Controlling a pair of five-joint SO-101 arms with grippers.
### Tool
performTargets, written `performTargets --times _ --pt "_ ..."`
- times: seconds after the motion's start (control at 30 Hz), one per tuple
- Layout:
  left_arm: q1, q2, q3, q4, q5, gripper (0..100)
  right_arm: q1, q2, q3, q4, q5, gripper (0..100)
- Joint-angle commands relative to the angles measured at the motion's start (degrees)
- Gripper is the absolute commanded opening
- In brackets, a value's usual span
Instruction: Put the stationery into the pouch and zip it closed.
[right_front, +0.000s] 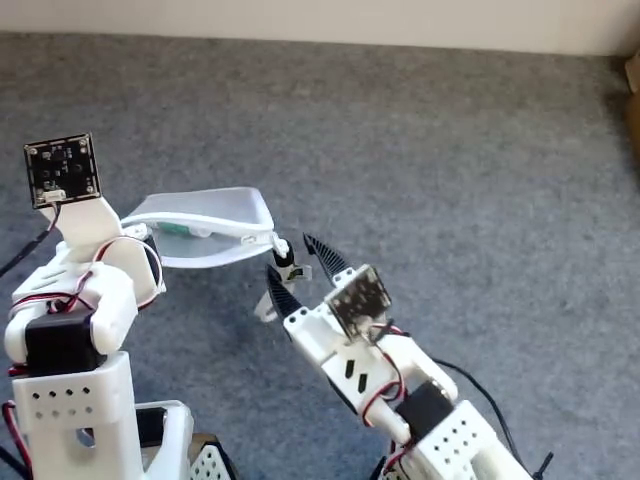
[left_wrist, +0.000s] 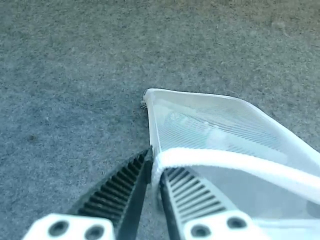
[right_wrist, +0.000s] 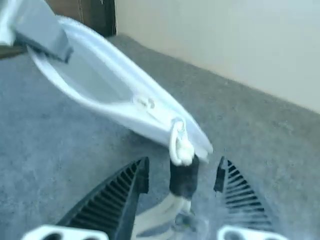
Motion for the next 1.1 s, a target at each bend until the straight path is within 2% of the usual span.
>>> performTargets --times 0.0,0.2,0.33,0.5,1.07 --pt "0.92 -0.22 -1.71 -0.18 -0.44 1 1.80 8.84 -4.88 -4.53 0.18 20.5" --pt "0.92 -0.22 -1.71 -0.18 -0.44 1 2.42 16.31 -7.52 -8.40 0.26 20.5" --pt "0.92 -0.22 -1.71 -0.18 -0.44 1 2.42 16.66 -7.34 -9.98 0.44 20.4" --pt "0.92 -0.22 -1.71 -0.18 -0.53 1 2.42 16.66 -7.52 -12.26 0.53 13.8" --pt "0.92 -0.22 -1.63 -0.09 -0.53 1 2.42 16.66 -7.60 -12.70 0.70 11.8"
